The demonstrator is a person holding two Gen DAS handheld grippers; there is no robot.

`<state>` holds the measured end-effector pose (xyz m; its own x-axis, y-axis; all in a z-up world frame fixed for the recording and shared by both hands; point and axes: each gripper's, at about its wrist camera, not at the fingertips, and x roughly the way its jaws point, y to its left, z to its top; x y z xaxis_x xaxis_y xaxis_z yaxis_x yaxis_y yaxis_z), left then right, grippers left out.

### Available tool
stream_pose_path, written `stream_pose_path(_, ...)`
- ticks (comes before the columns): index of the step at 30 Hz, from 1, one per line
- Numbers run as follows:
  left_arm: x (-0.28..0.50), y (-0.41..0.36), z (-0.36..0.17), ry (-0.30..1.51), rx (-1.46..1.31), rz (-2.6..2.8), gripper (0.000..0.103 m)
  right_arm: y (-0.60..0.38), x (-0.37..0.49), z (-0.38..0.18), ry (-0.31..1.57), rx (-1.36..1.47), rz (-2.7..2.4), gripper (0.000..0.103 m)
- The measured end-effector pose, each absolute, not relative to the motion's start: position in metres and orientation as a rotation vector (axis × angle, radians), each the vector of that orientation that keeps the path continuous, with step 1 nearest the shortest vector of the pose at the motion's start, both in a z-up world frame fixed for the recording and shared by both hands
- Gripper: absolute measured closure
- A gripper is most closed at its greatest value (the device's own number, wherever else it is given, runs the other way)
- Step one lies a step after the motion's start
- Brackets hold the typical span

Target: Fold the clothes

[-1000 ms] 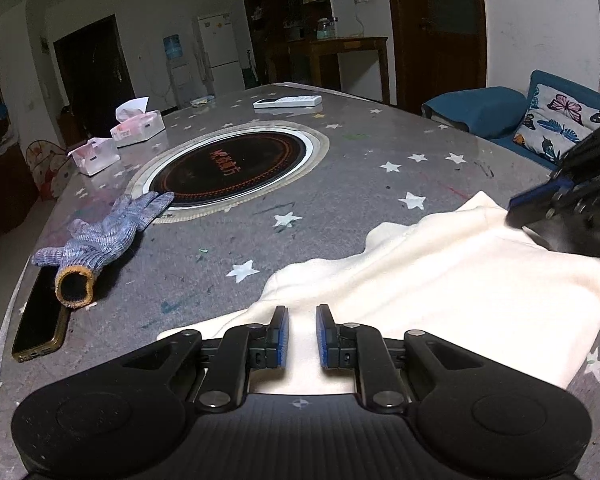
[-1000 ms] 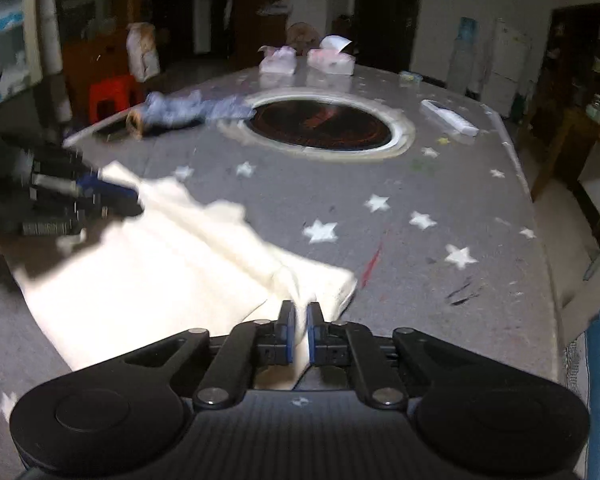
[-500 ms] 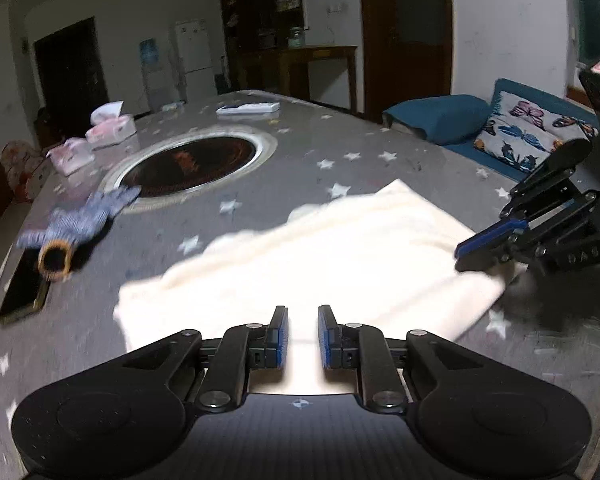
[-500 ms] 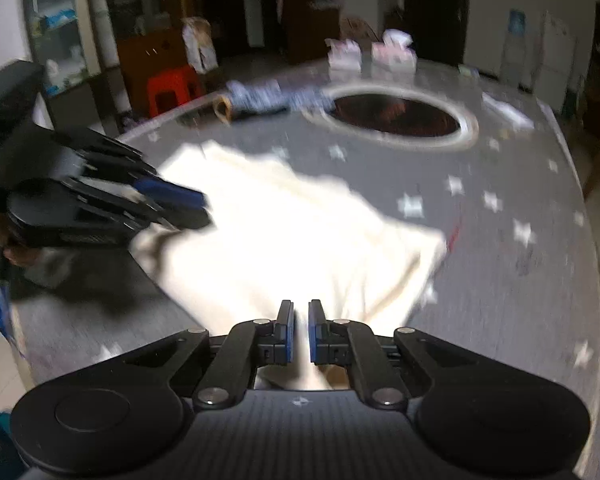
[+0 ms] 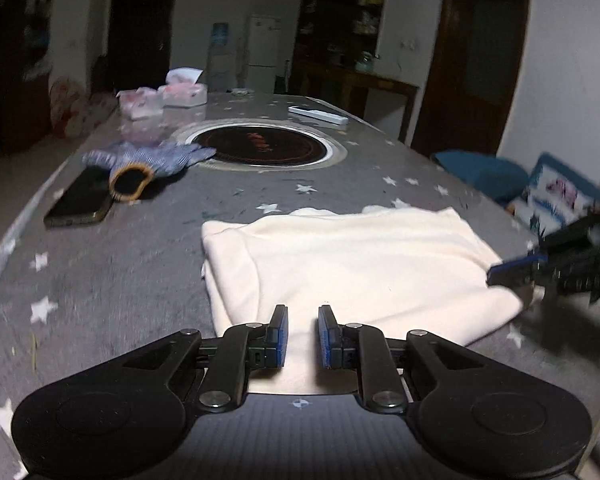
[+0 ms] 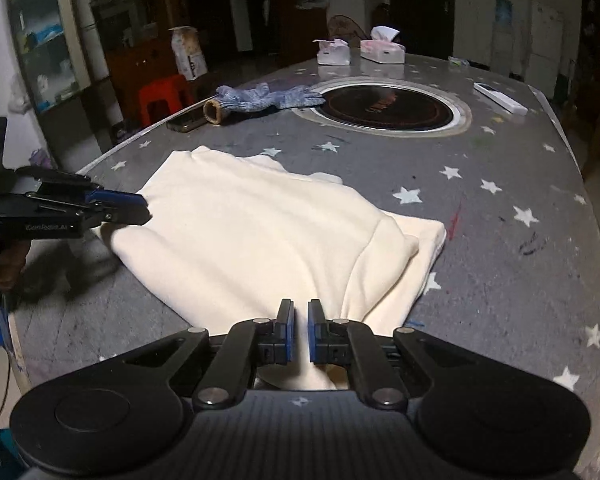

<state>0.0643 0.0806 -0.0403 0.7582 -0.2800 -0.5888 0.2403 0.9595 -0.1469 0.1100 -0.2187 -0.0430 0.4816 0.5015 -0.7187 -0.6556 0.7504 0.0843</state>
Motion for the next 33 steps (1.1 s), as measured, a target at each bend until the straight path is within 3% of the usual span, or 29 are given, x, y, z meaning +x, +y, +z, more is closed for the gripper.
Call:
stream_pose_path(18,0.028,0.094,-0.044,0.711,-0.258,-0.352,0.083,-0.225,0.077,-0.04,0.808,-0.309,0.697,0.097)
stream_pose_path(27,-0.001,0.08,-0.04,0.724,-0.217,-0.412,0.083,-0.242,0.041,-0.031,0.871,-0.316,0.717,0.097)
stream_pose_path(33,0.012,0.062,-0.02,0.689,-0.125,-0.444,0.075,-0.241,0.053,-0.018,0.829,-0.257,0.715,0.097)
